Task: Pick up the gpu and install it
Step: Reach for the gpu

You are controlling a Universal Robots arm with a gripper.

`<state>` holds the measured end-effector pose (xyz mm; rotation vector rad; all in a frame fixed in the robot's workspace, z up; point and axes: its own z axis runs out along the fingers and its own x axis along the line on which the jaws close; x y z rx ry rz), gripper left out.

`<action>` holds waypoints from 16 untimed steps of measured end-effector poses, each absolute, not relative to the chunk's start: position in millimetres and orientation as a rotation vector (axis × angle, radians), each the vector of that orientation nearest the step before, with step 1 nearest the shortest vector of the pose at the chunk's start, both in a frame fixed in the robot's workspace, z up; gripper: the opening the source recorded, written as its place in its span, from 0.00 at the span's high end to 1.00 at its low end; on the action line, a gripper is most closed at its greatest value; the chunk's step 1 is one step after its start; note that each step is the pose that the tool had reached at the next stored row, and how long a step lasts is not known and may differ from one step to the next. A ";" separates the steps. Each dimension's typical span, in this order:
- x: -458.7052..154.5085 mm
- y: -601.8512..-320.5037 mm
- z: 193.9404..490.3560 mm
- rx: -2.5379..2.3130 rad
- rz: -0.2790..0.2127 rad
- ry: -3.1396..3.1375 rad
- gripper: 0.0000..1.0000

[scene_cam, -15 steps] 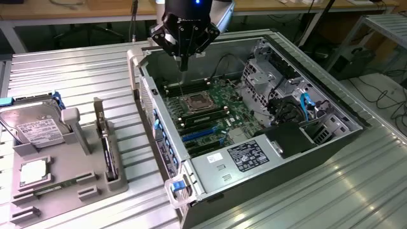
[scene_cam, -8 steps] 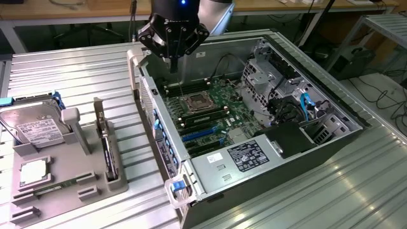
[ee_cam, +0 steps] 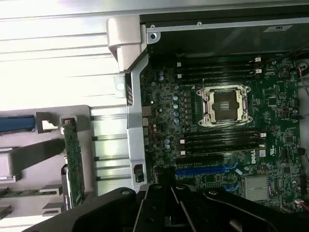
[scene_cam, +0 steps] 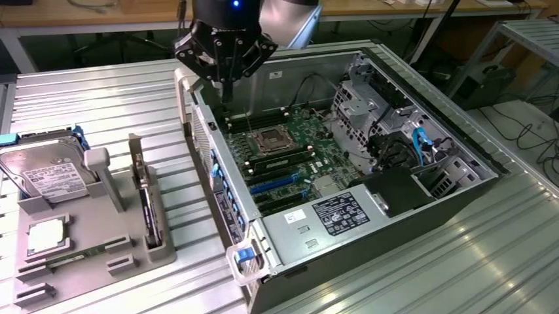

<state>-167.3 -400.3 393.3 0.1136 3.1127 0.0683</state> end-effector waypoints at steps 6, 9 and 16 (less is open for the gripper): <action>-179.5 -403.1 393.2 0.087 0.069 3.114 0.89; -184.7 -405.3 393.2 0.068 0.069 3.115 0.89; -193.4 -410.6 392.9 0.032 0.069 3.116 0.89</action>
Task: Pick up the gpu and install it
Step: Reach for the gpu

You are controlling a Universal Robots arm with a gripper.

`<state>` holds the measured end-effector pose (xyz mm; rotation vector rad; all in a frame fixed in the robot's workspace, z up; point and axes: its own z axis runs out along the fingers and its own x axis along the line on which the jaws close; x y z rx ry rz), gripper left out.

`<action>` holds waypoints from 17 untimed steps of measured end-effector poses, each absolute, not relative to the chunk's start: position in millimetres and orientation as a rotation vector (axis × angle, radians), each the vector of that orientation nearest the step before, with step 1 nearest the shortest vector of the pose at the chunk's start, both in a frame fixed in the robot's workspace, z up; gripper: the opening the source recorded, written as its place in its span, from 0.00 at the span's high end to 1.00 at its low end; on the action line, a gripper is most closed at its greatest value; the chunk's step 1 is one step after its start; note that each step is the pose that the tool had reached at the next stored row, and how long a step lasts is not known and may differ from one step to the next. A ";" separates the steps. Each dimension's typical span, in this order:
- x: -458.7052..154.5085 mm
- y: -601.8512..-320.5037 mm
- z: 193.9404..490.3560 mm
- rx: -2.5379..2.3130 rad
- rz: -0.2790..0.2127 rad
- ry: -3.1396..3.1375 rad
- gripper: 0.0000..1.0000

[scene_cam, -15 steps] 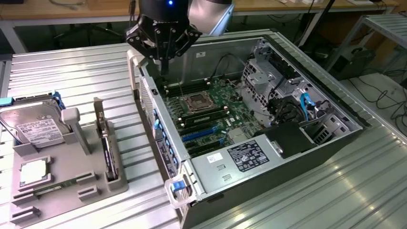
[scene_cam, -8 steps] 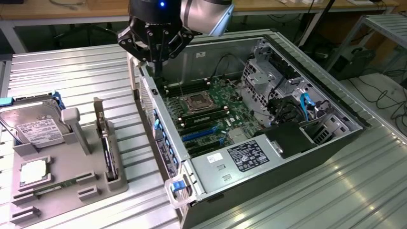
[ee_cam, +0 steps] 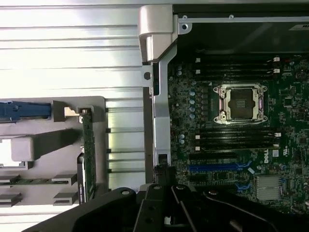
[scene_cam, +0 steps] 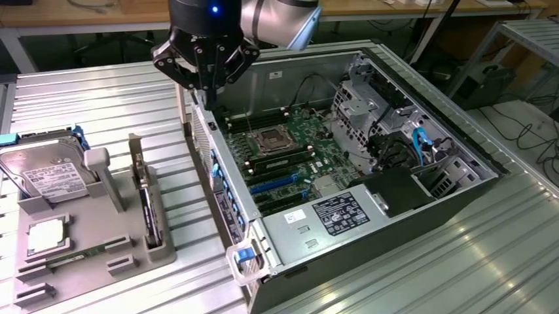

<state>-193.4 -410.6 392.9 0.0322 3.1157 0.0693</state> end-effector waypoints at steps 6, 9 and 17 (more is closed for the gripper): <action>-202.7 -413.6 392.8 0.009 0.070 3.116 0.89; -208.8 -414.4 392.7 0.001 0.070 3.116 0.89; -228.9 -416.9 392.7 -0.011 0.070 3.117 0.89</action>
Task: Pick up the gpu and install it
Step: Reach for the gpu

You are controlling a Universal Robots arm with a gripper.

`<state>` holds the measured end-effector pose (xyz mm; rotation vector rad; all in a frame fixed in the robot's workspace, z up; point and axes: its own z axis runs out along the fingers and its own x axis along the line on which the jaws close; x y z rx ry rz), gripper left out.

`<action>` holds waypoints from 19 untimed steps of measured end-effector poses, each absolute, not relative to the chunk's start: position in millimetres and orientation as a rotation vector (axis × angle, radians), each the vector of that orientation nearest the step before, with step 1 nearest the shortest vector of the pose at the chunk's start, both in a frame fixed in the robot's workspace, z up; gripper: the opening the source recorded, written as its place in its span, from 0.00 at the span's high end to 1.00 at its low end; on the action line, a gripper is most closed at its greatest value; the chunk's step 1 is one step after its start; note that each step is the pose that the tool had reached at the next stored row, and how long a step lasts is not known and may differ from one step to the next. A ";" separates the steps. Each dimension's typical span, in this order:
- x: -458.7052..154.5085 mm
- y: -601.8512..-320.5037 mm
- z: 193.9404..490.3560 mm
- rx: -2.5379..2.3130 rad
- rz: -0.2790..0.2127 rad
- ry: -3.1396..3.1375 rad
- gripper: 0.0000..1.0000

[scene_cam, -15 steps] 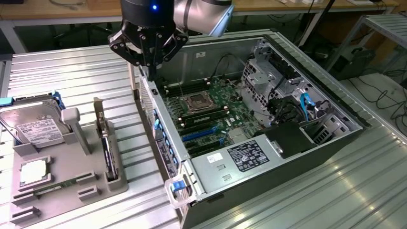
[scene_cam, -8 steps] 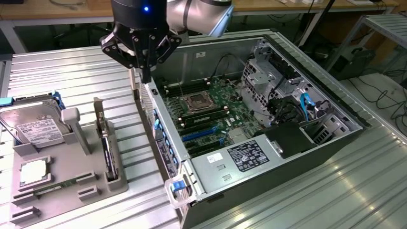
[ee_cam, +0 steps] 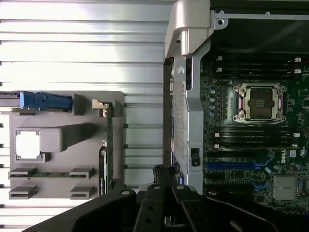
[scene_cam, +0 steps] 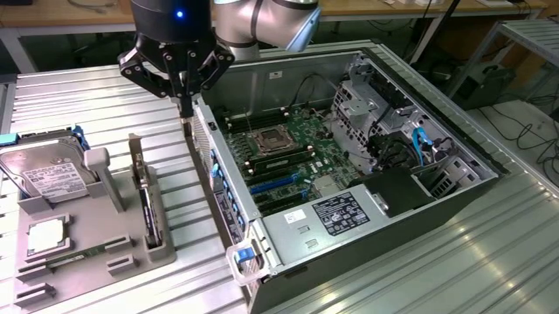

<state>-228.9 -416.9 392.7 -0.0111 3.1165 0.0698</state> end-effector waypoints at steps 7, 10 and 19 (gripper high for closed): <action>-245.1 -419.8 392.7 -0.020 0.070 3.117 0.89; -253.8 -421.2 392.6 -0.025 0.070 3.117 0.89; -276.3 -423.5 392.6 -0.041 0.070 3.117 0.89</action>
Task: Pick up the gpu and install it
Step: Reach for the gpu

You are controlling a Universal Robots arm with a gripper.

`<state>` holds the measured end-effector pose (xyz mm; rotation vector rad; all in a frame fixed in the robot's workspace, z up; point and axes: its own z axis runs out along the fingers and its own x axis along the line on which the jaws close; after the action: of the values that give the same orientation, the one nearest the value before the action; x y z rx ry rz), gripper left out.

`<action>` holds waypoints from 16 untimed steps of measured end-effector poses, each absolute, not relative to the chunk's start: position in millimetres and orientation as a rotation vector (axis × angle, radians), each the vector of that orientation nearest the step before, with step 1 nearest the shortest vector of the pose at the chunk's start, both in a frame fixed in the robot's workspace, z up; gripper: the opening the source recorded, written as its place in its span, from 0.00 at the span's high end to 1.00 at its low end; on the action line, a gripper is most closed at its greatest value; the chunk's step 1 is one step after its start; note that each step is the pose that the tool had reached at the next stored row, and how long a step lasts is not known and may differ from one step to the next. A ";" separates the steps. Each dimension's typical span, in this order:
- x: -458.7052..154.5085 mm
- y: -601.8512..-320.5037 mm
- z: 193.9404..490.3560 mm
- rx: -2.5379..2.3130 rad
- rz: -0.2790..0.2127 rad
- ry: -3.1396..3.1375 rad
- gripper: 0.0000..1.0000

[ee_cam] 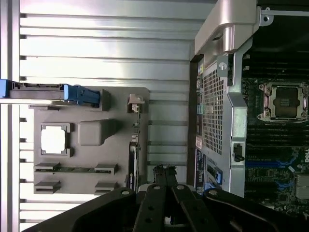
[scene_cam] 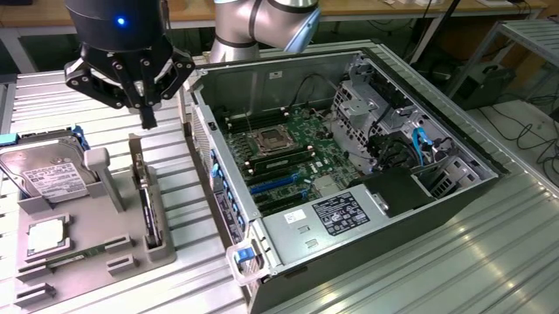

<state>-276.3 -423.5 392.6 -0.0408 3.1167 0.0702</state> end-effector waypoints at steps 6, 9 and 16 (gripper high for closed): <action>-290.5 -425.6 392.4 -0.053 0.070 3.117 0.89; -298.4 -426.6 392.4 -0.060 0.070 3.117 0.89; -298.4 -426.6 392.4 -0.060 0.070 3.117 0.89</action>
<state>-298.4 -426.6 392.4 -0.0600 3.1167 0.0704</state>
